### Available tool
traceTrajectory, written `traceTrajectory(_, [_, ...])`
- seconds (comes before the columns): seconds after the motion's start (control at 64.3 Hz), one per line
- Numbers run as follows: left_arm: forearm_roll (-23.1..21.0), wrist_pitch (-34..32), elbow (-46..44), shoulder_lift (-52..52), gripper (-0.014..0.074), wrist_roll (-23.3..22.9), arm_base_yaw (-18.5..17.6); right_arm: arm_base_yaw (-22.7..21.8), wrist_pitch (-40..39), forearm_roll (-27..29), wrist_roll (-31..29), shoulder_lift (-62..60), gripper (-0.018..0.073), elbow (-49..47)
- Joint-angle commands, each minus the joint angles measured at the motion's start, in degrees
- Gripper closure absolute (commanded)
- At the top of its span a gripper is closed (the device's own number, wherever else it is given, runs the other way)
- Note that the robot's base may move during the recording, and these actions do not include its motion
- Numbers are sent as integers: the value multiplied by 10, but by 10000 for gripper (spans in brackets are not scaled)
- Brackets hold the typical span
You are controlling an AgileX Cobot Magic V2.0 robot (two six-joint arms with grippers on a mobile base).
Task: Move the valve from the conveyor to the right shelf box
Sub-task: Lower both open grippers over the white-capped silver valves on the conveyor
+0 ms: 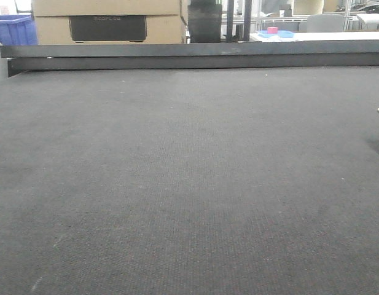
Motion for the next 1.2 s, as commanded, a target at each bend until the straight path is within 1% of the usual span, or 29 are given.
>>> traceTrajectory(0.0, [-5, -20, -1, -3, 707, -3, 2, 1, -13, 1, -1, -2, 721, -2])
traceTrajectory(0.078, [-5, -29, -1, -3, 707, -3, 2, 1, -26, 1, -1, -2, 721, -2])
traceTrajectory(0.156, [-5, -73, -1, -3, 707, -3, 2, 1, -38, 1, -1, -2, 721, -2])
traceTrajectory(0.249, [-5, -123, -1, -3, 707, -3, 2, 1, -80, 1, -1, -2, 721, -2])
traceTrajectory(0.311, [-5, -152, -1, -3, 707, -3, 2, 1, -128, 1, -1, -2, 721, -2])
traceTrajectory(0.389, [-5, -156, -1, -3, 707, -3, 2, 1, -149, 1, -1, -2, 721, -7])
traceTrajectory(0.451, [-5, -136, -33, -3, 707, -3, 2, 1, -130, 1, -1, -2, 721, -40])
traceTrajectory(0.482, [-5, -116, -56, -3, 707, -3, 2, 1, -114, 1, -1, -2, 721, -64])
traceTrajectory(0.544, [-5, -69, -98, -3, 707, -3, 2, 1, -77, 1, -1, -2, 721, -114])
traceTrajectory(0.622, [-5, 3, -168, 27, 706, -3, 2, 1, -25, 1, -1, 0, 721, -178])
traceTrajectory(0.653, [-4, 36, -191, 40, 701, -3, 2, 1, 7, 1, -1, 12, 721, -208])
traceTrajectory(0.669, [-3, 53, -208, 51, 692, -3, 2, 1, 20, 1, -1, 17, 721, -219])
traceTrajectory(0.731, [2, 90, -249, 83, 643, -3, 2, 1, 65, 1, -1, 46, 711, -260])
traceTrajectory(0.793, [2, 120, -293, 124, 539, -3, 2, 1, 87, 1, -1, 81, 652, -300])
traceTrajectory(0.887, [2, 153, -340, 182, 349, -3, 2, 1, 87, 1, -1, 126, 491, -338])
traceTrajectory(0.949, [1, 158, -360, 210, 232, -3, 0, 1, 87, 1, -1, 159, 343, -353])
traceTrajectory(0.995, [-4, 158, -370, 228, 155, -3, -4, 1, 87, 1, -1, 182, 202, -359])
traceTrajectory(1.026, [-6, 159, -374, 236, 118, -3, -5, 1, 87, 1, -1, 194, 134, -360])
traceTrajectory(1.104, [-30, 165, -386, 257, 15, -6, -9, 1, 92, 1, -1, 228, -17, -360])
traceTrajectory(1.135, [-35, 171, -389, 262, -6, -12, -10, 1, 95, 1, -1, 239, -10, -360])
traceTrajectory(1.182, [-44, 192, -398, 274, -3, -25, -16, 1, 93, 0, -1, 259, -11, -360])
